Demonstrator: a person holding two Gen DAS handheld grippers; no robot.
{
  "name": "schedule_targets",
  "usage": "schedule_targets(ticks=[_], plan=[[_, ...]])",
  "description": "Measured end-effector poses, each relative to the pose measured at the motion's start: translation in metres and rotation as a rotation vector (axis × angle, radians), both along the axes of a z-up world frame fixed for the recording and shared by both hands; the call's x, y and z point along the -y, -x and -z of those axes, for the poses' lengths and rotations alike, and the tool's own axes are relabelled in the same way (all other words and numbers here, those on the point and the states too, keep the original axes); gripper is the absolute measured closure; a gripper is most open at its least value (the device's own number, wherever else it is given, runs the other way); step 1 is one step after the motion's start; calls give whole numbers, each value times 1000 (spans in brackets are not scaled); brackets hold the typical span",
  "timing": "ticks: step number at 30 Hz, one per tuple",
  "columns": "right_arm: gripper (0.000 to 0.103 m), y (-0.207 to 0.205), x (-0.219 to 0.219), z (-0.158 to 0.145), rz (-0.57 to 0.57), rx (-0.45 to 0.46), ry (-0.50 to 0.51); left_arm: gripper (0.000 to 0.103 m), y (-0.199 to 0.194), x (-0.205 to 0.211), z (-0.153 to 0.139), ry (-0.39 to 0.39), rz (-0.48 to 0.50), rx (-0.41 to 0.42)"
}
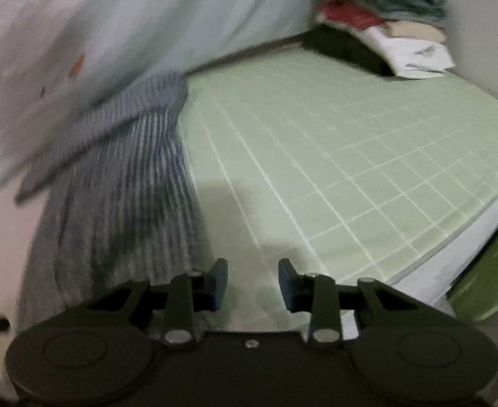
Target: Fold clothes
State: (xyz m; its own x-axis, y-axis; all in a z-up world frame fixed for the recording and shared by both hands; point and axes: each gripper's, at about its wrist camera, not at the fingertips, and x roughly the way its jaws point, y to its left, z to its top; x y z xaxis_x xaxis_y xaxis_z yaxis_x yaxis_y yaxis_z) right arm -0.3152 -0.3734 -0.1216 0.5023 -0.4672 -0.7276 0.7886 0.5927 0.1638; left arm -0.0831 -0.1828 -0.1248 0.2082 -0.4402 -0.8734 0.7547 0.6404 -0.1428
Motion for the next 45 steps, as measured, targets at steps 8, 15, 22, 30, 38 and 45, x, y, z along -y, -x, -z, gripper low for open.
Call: schedule_targets(ticks=[8, 15, 22, 30, 38, 45], plan=[[70, -11, -3, 12, -236, -31, 23, 30, 17, 8, 5, -61, -23, 2], [70, -25, -9, 12, -283, 4, 4, 30, 17, 9, 6, -86, -22, 10], [84, -35, -7, 17, -241, 34, -14, 29, 9, 4, 8, -102, -13, 10], [103, -29, -10, 12, -185, 78, -26, 29, 0, 10, 11, -99, 2, 0], [103, 12, -25, 6, -65, 197, -140, 29, 3, 30, 24, -108, 71, -38], [103, 27, -31, 14, -27, 176, -196, 25, 3, 33, 27, -113, 89, -31]])
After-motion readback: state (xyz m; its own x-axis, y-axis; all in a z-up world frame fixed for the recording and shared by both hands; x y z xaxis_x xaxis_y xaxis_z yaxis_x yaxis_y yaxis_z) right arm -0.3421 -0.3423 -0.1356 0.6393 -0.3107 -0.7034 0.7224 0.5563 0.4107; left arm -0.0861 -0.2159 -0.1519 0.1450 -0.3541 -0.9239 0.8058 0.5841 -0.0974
